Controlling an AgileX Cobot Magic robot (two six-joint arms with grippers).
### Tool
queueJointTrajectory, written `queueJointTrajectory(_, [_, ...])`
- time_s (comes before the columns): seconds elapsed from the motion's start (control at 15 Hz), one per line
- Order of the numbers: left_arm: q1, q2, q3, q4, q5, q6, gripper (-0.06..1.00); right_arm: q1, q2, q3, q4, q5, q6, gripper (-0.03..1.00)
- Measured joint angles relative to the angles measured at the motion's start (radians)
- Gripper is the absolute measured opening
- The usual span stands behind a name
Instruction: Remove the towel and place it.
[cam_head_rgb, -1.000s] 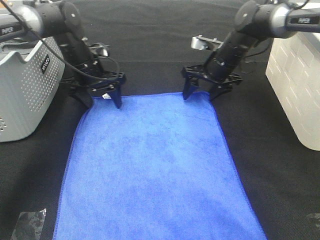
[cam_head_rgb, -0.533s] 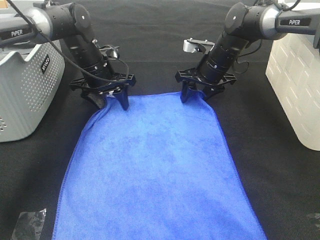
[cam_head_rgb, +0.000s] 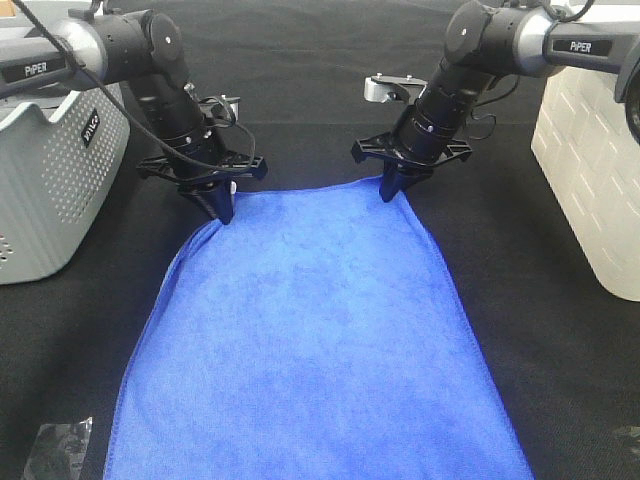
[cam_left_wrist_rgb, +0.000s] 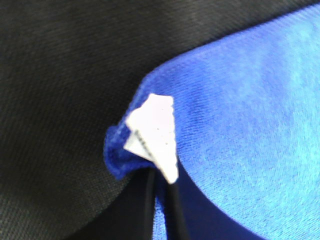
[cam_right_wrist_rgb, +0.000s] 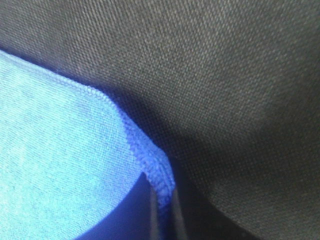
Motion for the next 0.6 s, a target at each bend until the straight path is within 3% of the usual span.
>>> queueJointTrajectory(0.27, [-0.003,0.010,-0.079,0.059,0.002,0.014,0.04,0.000,-0.007,-0.001,-0.042,-0.033,0.000,0.03])
queueJointTrajectory(0.4, [-0.005,0.010,-0.190,0.096,-0.020,0.014,0.04,0.001,-0.046,-0.001,-0.076,-0.123,0.000,0.03])
queueJointTrajectory(0.6, [-0.007,0.010,-0.240,0.113,-0.112,0.018,0.04,0.001,-0.097,-0.001,-0.115,-0.242,0.000,0.03])
